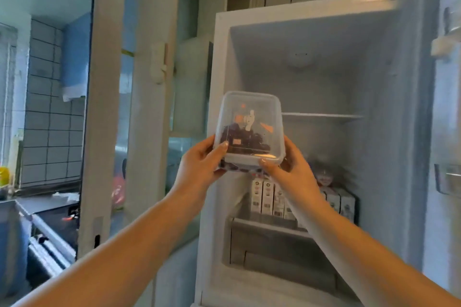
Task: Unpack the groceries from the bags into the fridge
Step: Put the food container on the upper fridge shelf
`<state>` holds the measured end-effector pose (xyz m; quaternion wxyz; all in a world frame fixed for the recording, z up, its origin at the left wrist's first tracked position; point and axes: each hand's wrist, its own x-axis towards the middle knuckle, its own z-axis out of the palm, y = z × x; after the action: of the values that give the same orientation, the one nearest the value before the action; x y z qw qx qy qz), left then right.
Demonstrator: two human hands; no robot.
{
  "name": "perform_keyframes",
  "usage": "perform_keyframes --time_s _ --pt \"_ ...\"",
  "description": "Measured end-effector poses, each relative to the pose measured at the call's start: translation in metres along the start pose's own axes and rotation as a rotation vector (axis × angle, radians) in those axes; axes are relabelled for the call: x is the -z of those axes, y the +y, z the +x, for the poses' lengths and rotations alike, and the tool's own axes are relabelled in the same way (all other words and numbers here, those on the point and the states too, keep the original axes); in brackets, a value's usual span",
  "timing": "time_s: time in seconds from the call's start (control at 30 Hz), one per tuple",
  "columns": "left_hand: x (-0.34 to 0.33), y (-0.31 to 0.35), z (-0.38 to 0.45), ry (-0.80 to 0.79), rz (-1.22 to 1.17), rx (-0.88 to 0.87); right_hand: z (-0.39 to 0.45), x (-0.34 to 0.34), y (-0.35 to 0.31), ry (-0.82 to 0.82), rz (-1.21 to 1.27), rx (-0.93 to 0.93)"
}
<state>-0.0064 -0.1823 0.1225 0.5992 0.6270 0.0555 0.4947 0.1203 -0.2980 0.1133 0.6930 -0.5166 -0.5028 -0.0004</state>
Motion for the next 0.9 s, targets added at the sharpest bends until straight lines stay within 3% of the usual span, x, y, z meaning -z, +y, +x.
perform_keyframes --time_s 0.5,0.77,0.9 --pt "-0.076 -0.050 0.183 -0.163 -0.032 -0.212 0.167 0.054 0.038 0.095 -0.182 0.133" --pt "-0.081 -0.064 0.230 -0.201 0.007 -0.264 0.216 0.060 0.044 0.139 -0.320 0.029" --pt "-0.088 -0.071 0.245 -0.178 -0.009 -0.205 0.229 0.058 0.045 0.192 -0.361 -0.033"
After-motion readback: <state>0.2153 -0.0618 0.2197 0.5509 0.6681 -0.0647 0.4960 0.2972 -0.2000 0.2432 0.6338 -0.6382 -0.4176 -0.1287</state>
